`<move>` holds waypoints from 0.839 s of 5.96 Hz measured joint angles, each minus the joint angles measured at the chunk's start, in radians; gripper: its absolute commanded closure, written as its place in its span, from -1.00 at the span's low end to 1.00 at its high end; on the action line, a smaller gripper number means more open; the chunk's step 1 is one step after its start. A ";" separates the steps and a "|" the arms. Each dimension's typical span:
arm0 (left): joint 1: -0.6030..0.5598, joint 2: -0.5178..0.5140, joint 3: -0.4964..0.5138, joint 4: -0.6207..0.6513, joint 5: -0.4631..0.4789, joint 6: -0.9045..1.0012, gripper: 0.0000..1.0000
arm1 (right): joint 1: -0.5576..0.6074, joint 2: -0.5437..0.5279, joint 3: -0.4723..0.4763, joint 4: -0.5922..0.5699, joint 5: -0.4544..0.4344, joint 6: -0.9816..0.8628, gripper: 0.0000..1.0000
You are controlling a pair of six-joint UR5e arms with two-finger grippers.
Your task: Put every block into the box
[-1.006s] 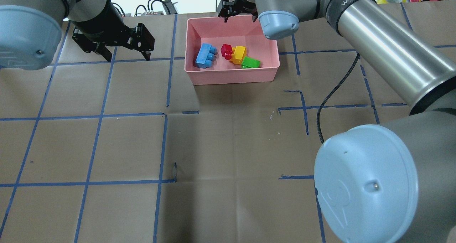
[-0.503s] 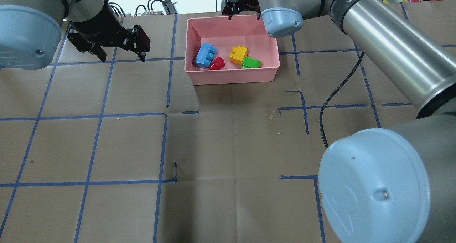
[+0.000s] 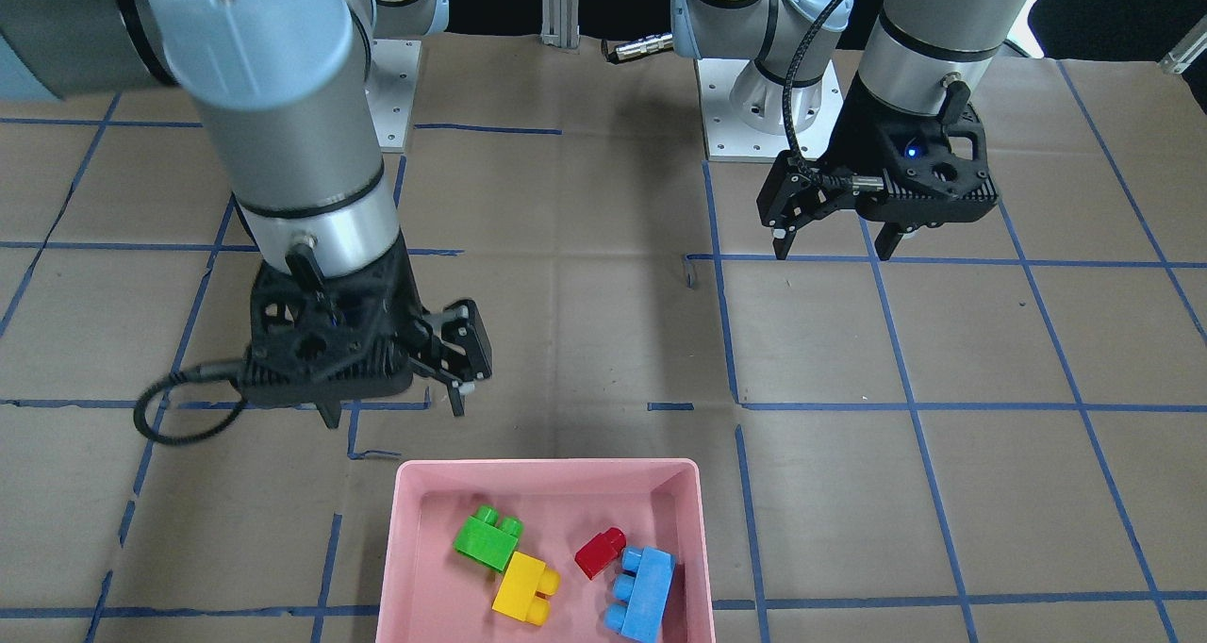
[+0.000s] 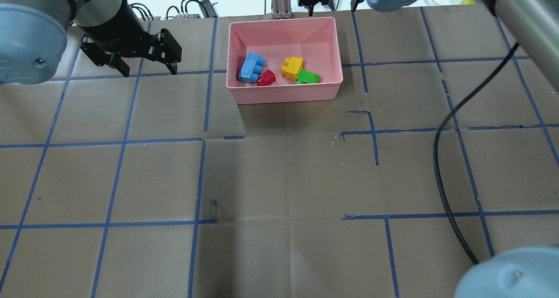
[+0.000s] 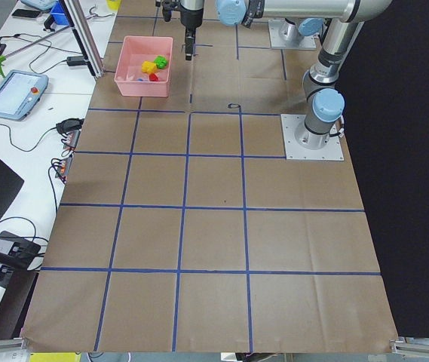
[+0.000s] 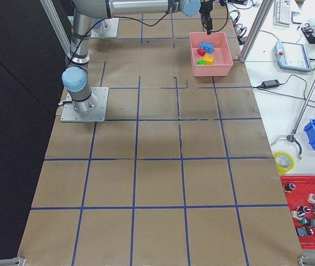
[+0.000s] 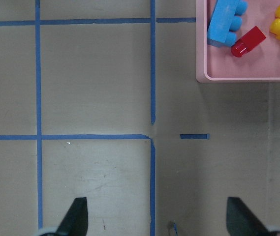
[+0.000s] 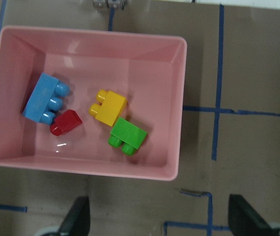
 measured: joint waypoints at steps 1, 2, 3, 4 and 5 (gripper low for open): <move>0.001 0.002 0.002 -0.001 -0.004 -0.003 -0.99 | -0.010 -0.090 0.002 0.140 -0.014 -0.022 -0.99; -0.001 0.003 0.004 -0.001 -0.004 -0.005 -0.99 | -0.012 -0.165 0.018 0.209 -0.041 -0.043 -0.99; -0.002 0.007 0.005 -0.001 -0.002 -0.004 -0.99 | -0.013 -0.222 0.062 0.232 -0.067 -0.050 -0.99; -0.002 0.010 0.007 -0.001 0.000 -0.004 -0.99 | -0.016 -0.270 0.132 0.239 -0.084 -0.051 -0.99; -0.002 0.011 0.008 -0.001 0.002 -0.004 -0.99 | -0.020 -0.315 0.220 0.234 -0.090 -0.046 -0.99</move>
